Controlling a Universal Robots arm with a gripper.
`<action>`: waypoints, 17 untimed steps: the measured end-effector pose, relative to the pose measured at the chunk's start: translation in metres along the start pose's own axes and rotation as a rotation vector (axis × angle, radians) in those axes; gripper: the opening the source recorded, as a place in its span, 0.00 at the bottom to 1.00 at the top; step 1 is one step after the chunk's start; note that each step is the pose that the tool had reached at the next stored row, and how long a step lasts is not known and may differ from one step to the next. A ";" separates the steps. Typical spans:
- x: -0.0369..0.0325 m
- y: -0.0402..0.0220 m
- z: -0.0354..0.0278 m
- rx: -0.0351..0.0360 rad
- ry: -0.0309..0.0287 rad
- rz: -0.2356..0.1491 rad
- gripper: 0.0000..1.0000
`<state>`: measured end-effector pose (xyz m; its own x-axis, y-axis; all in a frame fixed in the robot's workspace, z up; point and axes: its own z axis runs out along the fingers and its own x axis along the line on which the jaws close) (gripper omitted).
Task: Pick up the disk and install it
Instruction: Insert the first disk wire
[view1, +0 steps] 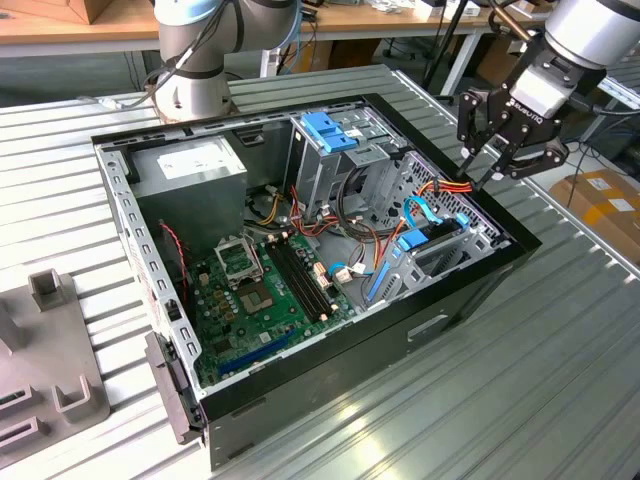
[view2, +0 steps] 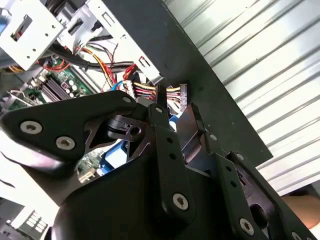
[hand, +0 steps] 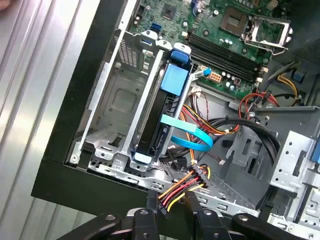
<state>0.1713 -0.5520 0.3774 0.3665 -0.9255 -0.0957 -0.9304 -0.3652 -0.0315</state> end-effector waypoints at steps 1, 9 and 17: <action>0.0000 0.0000 0.0000 -0.0024 -0.0008 -0.025 0.36; 0.0000 0.0000 0.0002 -0.0252 -0.0082 -0.262 0.36; 0.0000 0.0000 0.0003 -0.0279 -0.0092 -0.291 0.36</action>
<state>0.1713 -0.5520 0.3771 0.6174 -0.7808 -0.0958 -0.7859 -0.6176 -0.0315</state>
